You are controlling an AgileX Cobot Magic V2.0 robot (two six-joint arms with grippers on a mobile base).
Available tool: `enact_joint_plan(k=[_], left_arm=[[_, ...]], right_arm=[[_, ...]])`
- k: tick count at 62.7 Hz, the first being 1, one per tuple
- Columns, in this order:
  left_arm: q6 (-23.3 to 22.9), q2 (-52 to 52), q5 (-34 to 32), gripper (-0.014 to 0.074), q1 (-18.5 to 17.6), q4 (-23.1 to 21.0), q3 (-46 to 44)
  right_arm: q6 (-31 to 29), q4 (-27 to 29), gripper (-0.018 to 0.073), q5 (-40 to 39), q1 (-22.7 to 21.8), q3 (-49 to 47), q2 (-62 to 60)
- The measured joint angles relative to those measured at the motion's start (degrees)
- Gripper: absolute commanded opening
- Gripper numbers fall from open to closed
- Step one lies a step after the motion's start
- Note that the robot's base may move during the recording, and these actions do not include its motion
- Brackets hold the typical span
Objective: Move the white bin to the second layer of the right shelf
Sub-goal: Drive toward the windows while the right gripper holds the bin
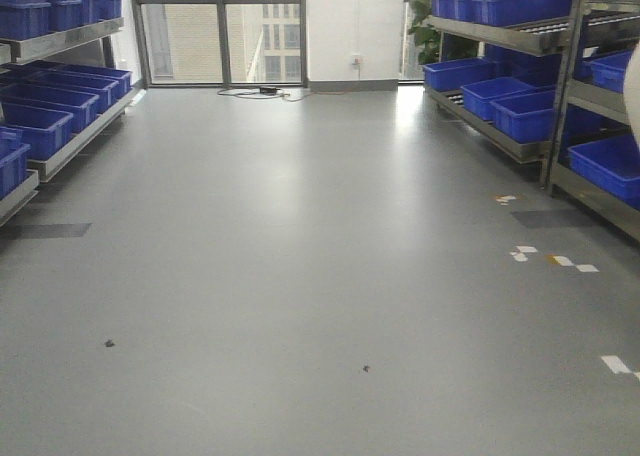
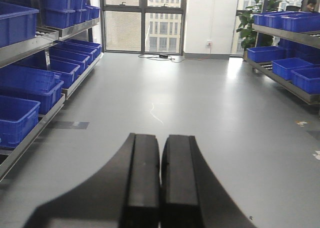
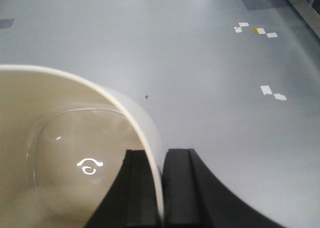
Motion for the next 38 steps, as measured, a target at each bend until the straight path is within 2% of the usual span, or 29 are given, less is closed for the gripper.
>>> enact_joint_plan(k=[38], left_arm=[[0.00, 0.00, 0.00, 0.0085, 0.00, 0.00, 0.00]], right_arm=[[0.00, 0.00, 0.0049, 0.00, 0.00, 0.00, 0.00]])
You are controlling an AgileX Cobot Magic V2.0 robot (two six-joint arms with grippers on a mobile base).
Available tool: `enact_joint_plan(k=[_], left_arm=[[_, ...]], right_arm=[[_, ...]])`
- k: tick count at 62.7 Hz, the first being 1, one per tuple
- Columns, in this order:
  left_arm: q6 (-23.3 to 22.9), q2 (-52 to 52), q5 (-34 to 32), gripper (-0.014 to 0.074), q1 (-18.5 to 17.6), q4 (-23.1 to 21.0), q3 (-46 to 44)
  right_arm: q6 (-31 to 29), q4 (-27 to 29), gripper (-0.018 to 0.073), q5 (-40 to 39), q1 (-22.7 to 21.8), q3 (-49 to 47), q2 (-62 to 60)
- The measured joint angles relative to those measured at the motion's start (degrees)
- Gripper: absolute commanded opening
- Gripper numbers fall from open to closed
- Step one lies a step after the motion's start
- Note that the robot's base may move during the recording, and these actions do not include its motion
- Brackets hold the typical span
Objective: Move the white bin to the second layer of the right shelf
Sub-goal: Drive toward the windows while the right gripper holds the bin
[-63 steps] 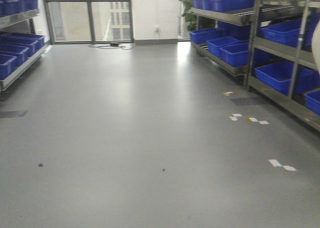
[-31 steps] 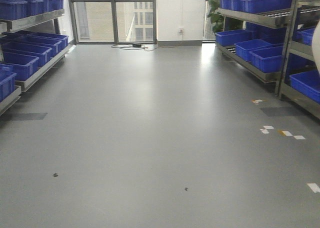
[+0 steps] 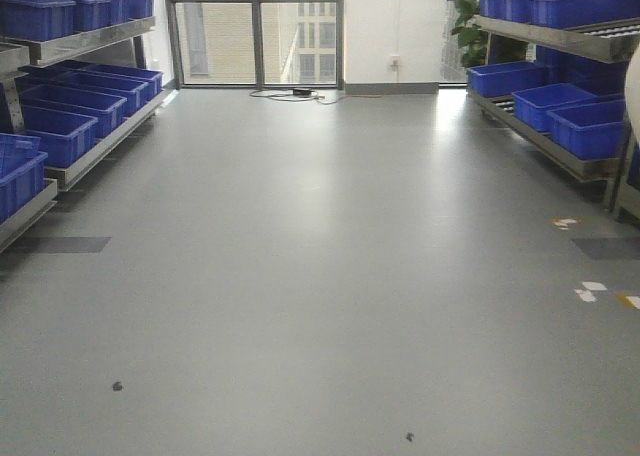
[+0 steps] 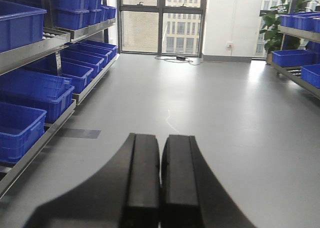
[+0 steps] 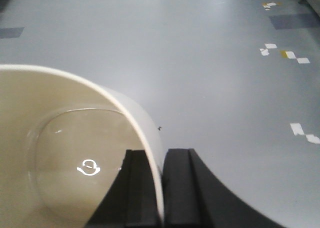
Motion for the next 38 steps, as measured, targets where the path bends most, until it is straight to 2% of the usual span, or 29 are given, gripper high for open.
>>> enact_joint_plan(k=[38], left_arm=[[0.00, 0.00, 0.00, 0.0085, 0.00, 0.00, 0.00]], right_arm=[[0.00, 0.00, 0.0049, 0.00, 0.00, 0.00, 0.00]])
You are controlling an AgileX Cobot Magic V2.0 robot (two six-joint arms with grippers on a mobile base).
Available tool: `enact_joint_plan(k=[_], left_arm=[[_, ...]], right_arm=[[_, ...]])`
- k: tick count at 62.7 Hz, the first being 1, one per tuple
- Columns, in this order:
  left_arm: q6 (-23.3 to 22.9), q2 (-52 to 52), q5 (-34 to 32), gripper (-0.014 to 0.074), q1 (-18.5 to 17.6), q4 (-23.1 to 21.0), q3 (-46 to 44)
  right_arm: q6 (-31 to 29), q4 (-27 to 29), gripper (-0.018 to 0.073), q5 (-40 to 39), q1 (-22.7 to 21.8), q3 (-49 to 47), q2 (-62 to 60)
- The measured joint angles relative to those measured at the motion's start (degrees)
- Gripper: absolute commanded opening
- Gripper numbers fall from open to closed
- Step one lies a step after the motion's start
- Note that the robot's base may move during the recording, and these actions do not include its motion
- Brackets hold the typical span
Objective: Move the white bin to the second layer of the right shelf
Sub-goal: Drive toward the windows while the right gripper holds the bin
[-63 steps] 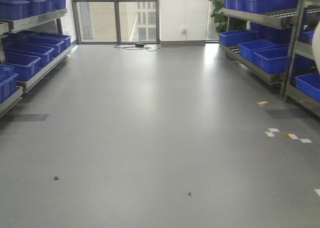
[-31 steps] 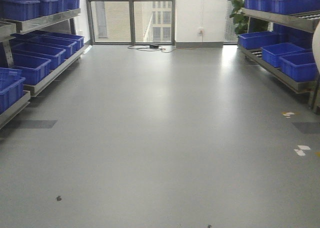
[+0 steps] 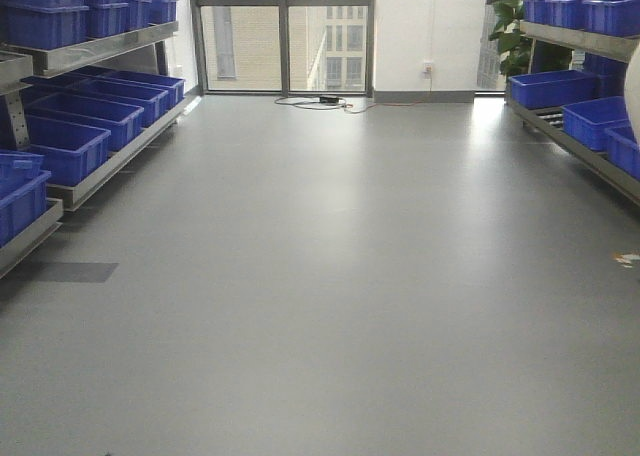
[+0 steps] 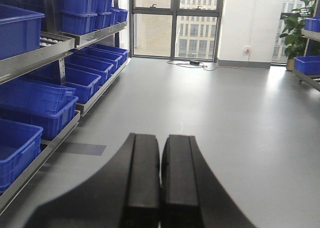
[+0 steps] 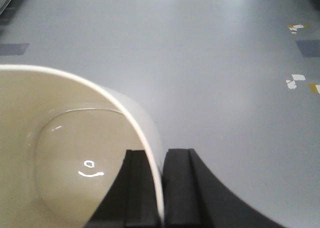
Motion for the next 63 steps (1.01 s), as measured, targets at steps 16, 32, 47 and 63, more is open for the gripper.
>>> enact_joint_plan(k=[16, 32, 47, 63], left_arm=[[0.00, 0.00, 0.00, 0.0085, 0.00, 0.00, 0.00], [0.00, 0.00, 0.00, 0.0085, 0.00, 0.00, 0.00], [0.00, 0.00, 0.00, 0.0085, 0.00, 0.00, 0.00], [0.00, 0.00, 0.00, 0.0085, 0.00, 0.00, 0.00]], right_arm=[[0.00, 0.00, 0.0049, 0.00, 0.00, 0.00, 0.00], [0.00, 0.00, 0.0049, 0.00, 0.00, 0.00, 0.00], [0.00, 0.00, 0.0049, 0.00, 0.00, 0.00, 0.00], [0.00, 0.00, 0.0049, 0.00, 0.00, 0.00, 0.00]])
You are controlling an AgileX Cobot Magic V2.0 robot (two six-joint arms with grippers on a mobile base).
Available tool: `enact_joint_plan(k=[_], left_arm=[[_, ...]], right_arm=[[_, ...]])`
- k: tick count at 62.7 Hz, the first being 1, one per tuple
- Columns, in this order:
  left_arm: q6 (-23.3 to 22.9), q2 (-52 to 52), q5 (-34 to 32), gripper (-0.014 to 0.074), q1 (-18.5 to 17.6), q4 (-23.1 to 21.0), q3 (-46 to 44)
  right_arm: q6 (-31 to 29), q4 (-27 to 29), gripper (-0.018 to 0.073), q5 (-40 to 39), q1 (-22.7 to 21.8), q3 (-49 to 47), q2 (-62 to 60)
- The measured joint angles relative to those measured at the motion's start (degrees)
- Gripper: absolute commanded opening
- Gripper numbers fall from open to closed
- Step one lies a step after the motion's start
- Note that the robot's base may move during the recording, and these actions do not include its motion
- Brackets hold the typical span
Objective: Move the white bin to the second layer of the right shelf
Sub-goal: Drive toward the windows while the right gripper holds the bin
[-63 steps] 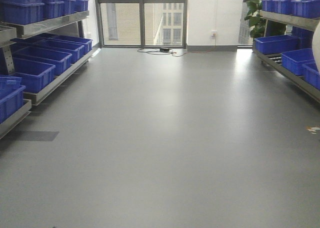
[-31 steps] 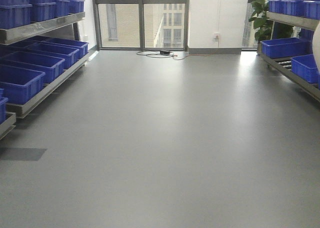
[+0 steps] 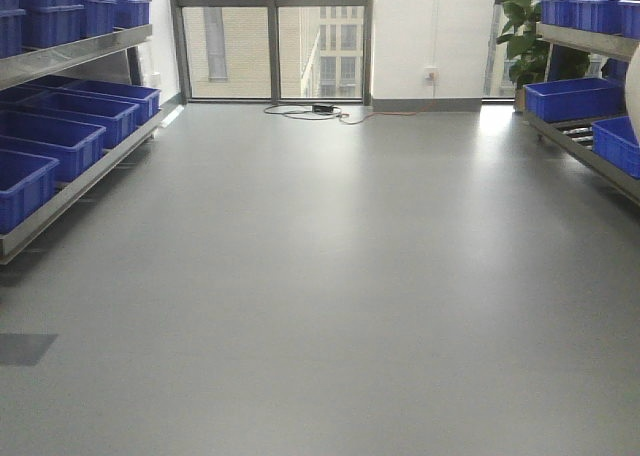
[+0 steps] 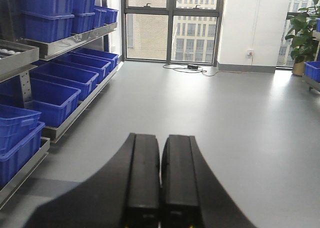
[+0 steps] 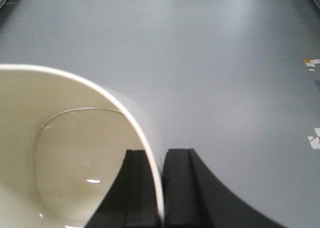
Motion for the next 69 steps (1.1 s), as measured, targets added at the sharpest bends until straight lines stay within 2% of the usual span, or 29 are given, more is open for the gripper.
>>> enact_joint_plan(k=[69], left_arm=[[0.00, 0.00, 0.00, 0.0085, 0.00, 0.00, 0.00]], right_arm=[[0.00, 0.00, 0.0049, 0.00, 0.00, 0.00, 0.00]])
